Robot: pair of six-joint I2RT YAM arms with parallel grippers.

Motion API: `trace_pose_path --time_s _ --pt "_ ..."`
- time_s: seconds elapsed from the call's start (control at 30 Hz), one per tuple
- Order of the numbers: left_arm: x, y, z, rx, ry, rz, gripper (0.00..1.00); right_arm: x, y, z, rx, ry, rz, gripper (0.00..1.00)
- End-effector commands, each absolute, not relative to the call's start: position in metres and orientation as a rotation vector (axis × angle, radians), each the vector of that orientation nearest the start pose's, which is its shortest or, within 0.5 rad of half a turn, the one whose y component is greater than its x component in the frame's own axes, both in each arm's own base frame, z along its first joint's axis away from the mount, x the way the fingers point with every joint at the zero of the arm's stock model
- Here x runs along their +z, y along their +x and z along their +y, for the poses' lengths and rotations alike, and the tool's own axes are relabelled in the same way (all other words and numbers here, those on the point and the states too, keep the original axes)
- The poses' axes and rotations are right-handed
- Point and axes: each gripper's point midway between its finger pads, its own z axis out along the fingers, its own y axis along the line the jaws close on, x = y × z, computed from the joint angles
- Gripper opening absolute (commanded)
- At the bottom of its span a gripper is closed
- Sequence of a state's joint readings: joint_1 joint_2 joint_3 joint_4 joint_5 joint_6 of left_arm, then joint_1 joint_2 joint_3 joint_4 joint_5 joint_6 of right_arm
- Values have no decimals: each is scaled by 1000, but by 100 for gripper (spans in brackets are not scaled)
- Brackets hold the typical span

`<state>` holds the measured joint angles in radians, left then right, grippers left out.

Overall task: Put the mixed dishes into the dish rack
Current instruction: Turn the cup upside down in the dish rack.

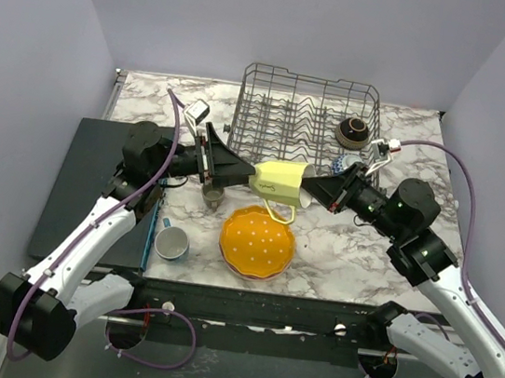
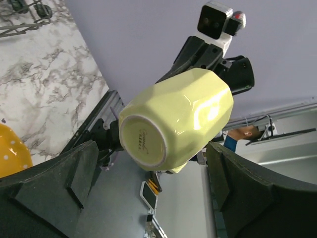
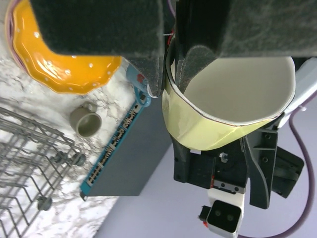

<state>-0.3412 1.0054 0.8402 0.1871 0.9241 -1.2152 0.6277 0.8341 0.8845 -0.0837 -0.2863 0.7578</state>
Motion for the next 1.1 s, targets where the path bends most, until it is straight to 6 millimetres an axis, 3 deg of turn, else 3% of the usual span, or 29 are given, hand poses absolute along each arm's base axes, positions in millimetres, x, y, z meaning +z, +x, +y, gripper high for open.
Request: trace_pose_path --time_s 0.0,0.43,1.07 --pt "371 191 -245 -1921 158 1833 99 399 193 261 1449 -251 1514 1" --pt "388 181 -243 -1991 189 1774 99 409 195 286 1591 -331 1435 1" --pt "418 175 -238 -2003 182 1645 96 410 199 282 1718 -223 1253 1"
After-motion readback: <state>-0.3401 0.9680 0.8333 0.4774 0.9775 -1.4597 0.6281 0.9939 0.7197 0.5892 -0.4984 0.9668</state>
